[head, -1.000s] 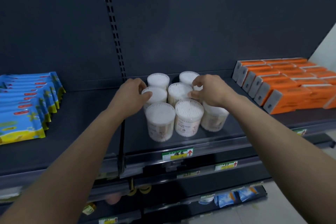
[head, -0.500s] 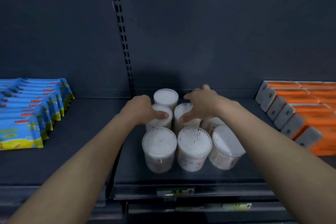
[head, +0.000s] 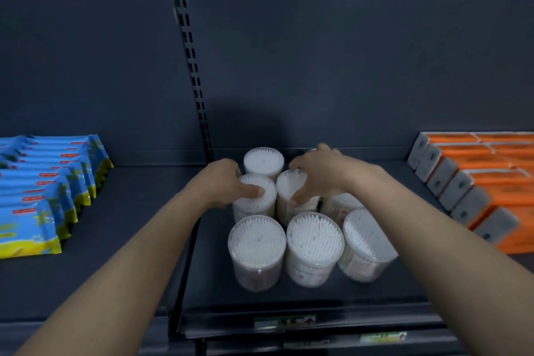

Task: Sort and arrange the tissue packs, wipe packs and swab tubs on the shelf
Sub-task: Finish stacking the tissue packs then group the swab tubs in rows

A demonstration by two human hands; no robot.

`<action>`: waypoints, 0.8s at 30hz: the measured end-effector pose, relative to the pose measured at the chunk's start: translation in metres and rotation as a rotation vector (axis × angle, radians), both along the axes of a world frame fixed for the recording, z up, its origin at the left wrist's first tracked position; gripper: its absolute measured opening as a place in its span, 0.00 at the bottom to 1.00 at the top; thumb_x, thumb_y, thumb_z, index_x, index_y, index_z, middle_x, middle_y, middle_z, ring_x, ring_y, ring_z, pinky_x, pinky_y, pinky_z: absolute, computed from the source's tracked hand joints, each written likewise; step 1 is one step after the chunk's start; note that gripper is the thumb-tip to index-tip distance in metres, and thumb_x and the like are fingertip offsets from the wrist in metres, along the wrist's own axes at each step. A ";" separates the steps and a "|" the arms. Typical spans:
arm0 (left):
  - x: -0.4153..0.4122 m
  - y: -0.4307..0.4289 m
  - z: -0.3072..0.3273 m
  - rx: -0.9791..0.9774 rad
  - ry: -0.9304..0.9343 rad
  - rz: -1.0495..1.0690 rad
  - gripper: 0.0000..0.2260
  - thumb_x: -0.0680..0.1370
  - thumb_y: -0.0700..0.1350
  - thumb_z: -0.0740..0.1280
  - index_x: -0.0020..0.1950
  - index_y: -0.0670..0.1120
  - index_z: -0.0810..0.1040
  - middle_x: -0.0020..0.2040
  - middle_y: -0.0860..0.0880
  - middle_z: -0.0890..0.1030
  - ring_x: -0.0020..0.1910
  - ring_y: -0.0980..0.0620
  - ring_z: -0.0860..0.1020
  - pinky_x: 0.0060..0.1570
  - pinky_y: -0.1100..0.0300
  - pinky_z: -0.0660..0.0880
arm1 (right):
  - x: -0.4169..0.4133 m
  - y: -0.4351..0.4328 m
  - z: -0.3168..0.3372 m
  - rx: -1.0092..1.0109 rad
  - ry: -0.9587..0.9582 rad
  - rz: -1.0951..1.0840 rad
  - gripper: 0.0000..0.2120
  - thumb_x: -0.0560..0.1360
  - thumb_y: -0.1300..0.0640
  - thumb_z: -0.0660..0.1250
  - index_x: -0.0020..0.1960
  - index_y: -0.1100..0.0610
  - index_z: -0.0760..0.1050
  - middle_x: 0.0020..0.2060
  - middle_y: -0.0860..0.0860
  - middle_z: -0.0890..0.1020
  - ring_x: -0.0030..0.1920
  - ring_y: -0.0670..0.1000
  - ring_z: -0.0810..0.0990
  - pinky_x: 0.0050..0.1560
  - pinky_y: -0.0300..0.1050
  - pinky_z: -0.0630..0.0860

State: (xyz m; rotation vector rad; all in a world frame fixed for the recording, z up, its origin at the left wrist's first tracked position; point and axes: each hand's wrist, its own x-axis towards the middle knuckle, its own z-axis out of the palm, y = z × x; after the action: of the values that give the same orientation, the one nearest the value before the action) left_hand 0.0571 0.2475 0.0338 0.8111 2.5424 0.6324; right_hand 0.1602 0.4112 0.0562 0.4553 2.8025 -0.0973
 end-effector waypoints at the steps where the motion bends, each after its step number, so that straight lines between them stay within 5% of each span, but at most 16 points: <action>1: 0.000 0.000 0.000 0.011 -0.017 -0.014 0.22 0.68 0.56 0.73 0.47 0.39 0.76 0.43 0.41 0.81 0.35 0.48 0.79 0.39 0.51 0.79 | 0.000 -0.001 0.000 0.010 0.009 0.001 0.33 0.65 0.36 0.69 0.65 0.50 0.69 0.58 0.52 0.76 0.62 0.55 0.64 0.61 0.53 0.69; 18: 0.001 0.003 -0.001 -0.081 0.040 -0.109 0.20 0.68 0.60 0.71 0.41 0.44 0.73 0.38 0.46 0.80 0.29 0.52 0.75 0.31 0.59 0.72 | 0.021 -0.012 0.009 -0.080 0.023 -0.104 0.35 0.67 0.37 0.70 0.66 0.54 0.68 0.61 0.52 0.73 0.66 0.56 0.62 0.62 0.52 0.70; 24: 0.004 0.003 0.005 0.009 0.148 -0.079 0.17 0.70 0.60 0.69 0.44 0.47 0.71 0.40 0.52 0.75 0.37 0.57 0.72 0.31 0.62 0.65 | 0.025 0.006 0.013 -0.100 0.211 -0.120 0.20 0.71 0.42 0.68 0.53 0.57 0.75 0.51 0.50 0.78 0.56 0.54 0.70 0.55 0.50 0.73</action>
State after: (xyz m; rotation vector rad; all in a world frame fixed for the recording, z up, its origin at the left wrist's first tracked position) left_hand 0.0613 0.2504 0.0386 0.9904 2.6254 0.5789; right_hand 0.1852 0.4175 0.0696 0.6214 2.9552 -0.3280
